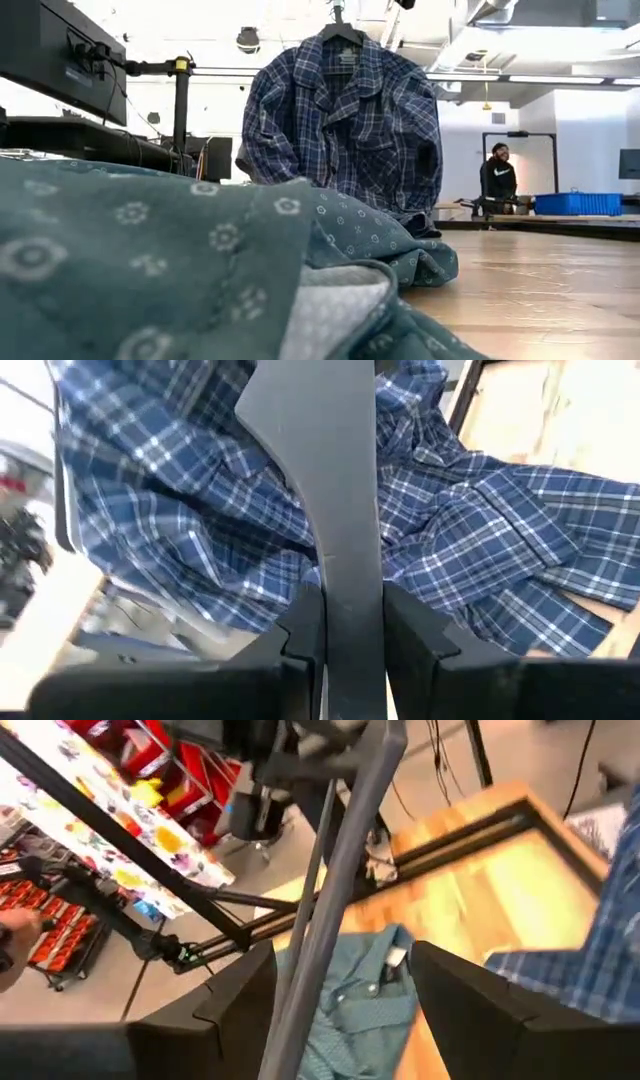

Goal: Hang clothes
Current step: Put the green polo shirt on the gray hanger

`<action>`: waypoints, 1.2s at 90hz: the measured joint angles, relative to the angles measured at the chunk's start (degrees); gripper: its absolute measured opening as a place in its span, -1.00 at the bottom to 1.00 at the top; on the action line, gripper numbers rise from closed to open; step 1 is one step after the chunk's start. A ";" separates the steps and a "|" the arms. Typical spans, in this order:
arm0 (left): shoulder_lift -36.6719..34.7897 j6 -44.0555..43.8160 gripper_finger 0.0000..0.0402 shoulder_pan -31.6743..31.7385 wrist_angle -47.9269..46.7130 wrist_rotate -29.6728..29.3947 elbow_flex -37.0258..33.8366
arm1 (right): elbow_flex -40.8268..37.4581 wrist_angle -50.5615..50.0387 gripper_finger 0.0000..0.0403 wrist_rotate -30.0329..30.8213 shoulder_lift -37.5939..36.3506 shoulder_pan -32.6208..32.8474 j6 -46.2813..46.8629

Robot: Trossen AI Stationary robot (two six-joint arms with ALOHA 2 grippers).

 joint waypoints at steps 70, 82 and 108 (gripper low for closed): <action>-3.40 -1.53 -0.75 -10.70 -3.87 -11.00 0.00 | 0.02 1.39 -0.57 19.04 -0.45 16.77 4.35; -3.06 -4.11 -0.75 -10.72 -4.40 -11.61 0.00 | 0.02 -0.03 -0.86 19.89 -0.55 16.56 2.87; -2.15 -8.99 -0.41 -10.34 -0.16 -11.04 0.00 | 0.02 -5.04 -0.90 18.93 -0.53 15.81 -3.64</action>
